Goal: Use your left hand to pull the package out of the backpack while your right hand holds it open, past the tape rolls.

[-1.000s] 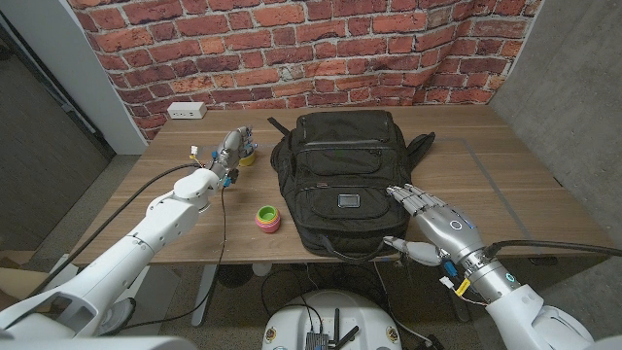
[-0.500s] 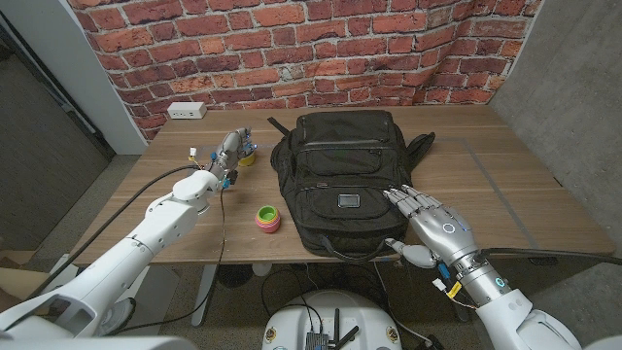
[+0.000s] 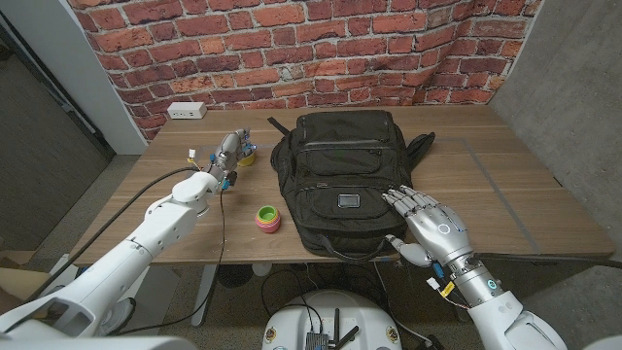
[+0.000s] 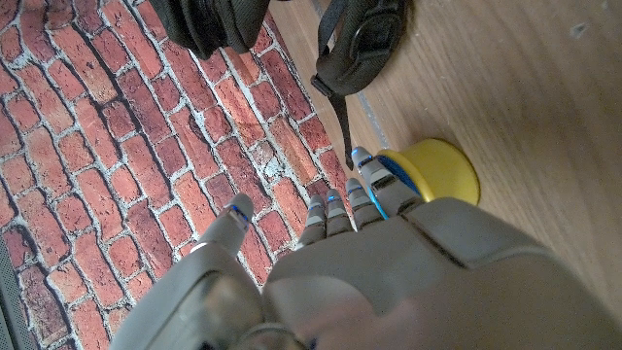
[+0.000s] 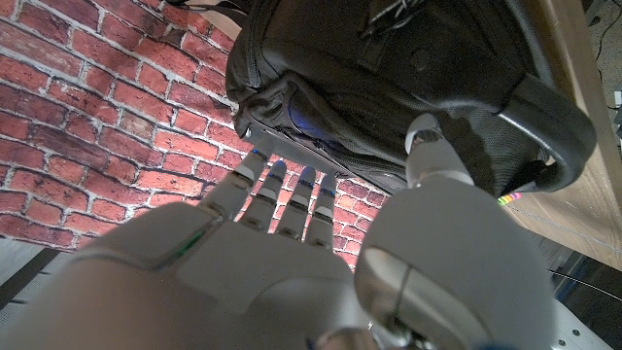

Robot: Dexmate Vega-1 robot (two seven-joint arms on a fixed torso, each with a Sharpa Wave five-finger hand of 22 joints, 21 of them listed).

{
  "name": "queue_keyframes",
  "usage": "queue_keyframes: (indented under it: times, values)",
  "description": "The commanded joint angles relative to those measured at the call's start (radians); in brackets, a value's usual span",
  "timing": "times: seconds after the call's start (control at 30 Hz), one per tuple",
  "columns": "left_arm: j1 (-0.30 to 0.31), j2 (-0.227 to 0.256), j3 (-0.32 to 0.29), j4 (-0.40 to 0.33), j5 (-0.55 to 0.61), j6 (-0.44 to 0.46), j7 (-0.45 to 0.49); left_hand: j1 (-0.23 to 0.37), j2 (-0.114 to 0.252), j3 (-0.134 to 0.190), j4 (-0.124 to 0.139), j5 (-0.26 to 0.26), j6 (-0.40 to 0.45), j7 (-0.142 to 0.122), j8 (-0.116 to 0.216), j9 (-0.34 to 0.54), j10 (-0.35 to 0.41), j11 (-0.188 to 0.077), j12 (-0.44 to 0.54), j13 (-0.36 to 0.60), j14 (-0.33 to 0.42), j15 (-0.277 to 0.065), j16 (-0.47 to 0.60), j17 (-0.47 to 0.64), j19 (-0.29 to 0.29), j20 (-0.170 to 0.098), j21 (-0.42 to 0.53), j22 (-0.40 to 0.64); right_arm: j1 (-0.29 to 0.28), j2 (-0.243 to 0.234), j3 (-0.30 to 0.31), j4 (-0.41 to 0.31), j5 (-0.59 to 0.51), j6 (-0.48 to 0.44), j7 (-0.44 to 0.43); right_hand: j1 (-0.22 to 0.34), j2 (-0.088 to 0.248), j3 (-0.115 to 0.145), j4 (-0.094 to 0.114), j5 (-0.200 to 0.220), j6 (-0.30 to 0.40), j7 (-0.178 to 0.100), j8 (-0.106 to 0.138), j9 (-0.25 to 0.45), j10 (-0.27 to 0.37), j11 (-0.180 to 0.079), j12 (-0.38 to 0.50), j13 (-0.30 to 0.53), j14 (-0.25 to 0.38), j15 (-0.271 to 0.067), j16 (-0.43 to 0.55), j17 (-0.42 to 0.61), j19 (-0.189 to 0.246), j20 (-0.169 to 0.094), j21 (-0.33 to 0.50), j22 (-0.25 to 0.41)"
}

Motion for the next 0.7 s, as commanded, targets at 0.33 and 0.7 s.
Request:
queue_keyframes:
  times: [0.33, 0.7]
  values:
    - [0.017, -0.004, -0.006, -0.004, -0.005, -0.014, 0.009, -0.007, 0.059, 0.007, -0.001, -0.002, 0.01, -0.002, 0.003, 0.005, 0.012, -0.003, 0.007, 0.006, 0.012, 0.0, 0.006, 0.003, 0.012, -0.038, 0.007, 0.004, 0.057, -0.061, -0.098, 0.017, -0.007, -0.105, -0.07, 0.032, 0.017, -0.001, 0.008, -0.003, 0.048, 0.0, 0.015, 0.006, 0.043, -0.002, 0.006, 0.003, 0.039, -0.085, 0.018, 0.01, 0.035, -0.084, 0.01, 0.002]
    - [0.018, -0.006, -0.004, -0.01, 0.001, -0.03, 0.003, -0.008, 0.059, 0.009, -0.002, -0.002, 0.011, -0.003, 0.003, 0.006, 0.013, -0.004, 0.006, 0.006, 0.013, 0.0, 0.006, 0.003, 0.013, -0.038, 0.007, 0.004, 0.076, -0.08, -0.129, 0.028, 0.011, -0.141, -0.097, 0.051, 0.038, -0.006, 0.01, -0.005, 0.09, -0.01, 0.023, 0.006, 0.097, -0.012, 0.012, 0.003, 0.082, -0.104, 0.038, 0.018, 0.076, -0.095, 0.015, 0.003]
